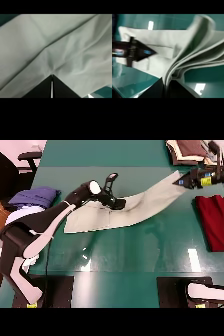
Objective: Fold the shirts.
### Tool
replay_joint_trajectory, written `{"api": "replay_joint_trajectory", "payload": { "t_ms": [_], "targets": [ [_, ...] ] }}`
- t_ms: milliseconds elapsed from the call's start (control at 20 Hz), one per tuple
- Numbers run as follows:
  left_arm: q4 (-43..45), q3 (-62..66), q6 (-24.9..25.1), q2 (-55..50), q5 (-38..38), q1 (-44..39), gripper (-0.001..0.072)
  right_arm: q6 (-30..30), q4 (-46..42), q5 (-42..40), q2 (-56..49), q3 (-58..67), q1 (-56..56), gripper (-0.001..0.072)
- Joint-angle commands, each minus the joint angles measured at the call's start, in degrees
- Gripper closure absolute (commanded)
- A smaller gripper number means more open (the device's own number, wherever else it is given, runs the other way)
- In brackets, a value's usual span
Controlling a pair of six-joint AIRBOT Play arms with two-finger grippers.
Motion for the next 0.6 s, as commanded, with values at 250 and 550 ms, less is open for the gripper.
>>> {"api": "replay_joint_trajectory", "payload": {
  "t_ms": [250, 550],
  "targets": [
    [1.33, 3.3, -1.57, -4.7, -2.58, -1.81, 0.0682, 2.36, 2.32, -1.92, 2.12, 10.25, 15.02, 0.0693],
    [7.08, 9.31, -1.4, 2.8, -11.93, 6.05, 0.0682, 2.27, 2.47, -6.25, 0.31, 10.51, 24.59, 0.0693]
  ]
}}
